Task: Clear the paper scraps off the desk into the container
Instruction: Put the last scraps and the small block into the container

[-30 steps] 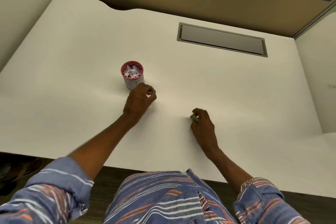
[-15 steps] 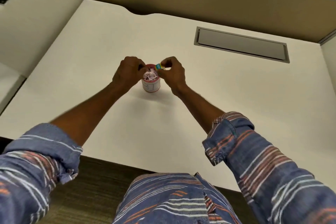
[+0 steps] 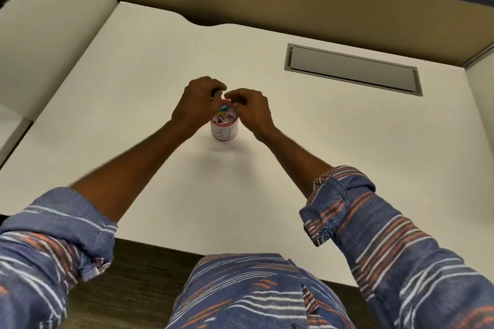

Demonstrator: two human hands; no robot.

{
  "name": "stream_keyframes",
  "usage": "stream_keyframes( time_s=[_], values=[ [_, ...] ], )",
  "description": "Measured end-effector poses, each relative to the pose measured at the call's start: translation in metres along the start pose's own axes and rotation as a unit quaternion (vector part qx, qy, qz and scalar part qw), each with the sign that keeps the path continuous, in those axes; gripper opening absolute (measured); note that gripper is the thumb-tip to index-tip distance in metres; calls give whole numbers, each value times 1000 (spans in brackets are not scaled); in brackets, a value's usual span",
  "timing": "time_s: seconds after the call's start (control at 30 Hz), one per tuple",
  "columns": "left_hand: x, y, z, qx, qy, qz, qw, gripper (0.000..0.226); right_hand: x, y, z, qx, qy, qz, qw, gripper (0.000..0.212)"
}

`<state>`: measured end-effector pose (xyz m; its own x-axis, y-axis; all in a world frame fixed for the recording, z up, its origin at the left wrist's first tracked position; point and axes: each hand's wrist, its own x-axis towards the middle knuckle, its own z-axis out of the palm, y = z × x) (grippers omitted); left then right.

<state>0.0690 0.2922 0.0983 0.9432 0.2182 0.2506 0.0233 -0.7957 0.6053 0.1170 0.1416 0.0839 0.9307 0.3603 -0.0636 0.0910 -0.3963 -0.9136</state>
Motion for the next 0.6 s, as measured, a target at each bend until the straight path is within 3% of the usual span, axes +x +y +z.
stream_keyframes(
  time_s=[0.1, 0.17, 0.3, 0.47, 0.6],
  values=[
    [4, 9, 3, 14, -31, 19, 999, 24, 0, 6, -11, 27, 75, -8, 997, 21],
    [5, 11, 6, 39, -90, 17, 995, 23, -4, 16, -24, 34, 119, 11, 992, 12],
    [9, 9, 19, 122, -222, 0, 967, 22, -33, 51, -58, 18, 161, 35, 986, 13],
    [9, 9, 30, 189, -242, 4, 952, 24, -83, 111, -102, -102, 175, 52, 978, 16],
    [16, 21, 25, 182, -193, -8, 964, 19, -119, 146, -137, -207, 170, 51, 962, 12]
  ],
)
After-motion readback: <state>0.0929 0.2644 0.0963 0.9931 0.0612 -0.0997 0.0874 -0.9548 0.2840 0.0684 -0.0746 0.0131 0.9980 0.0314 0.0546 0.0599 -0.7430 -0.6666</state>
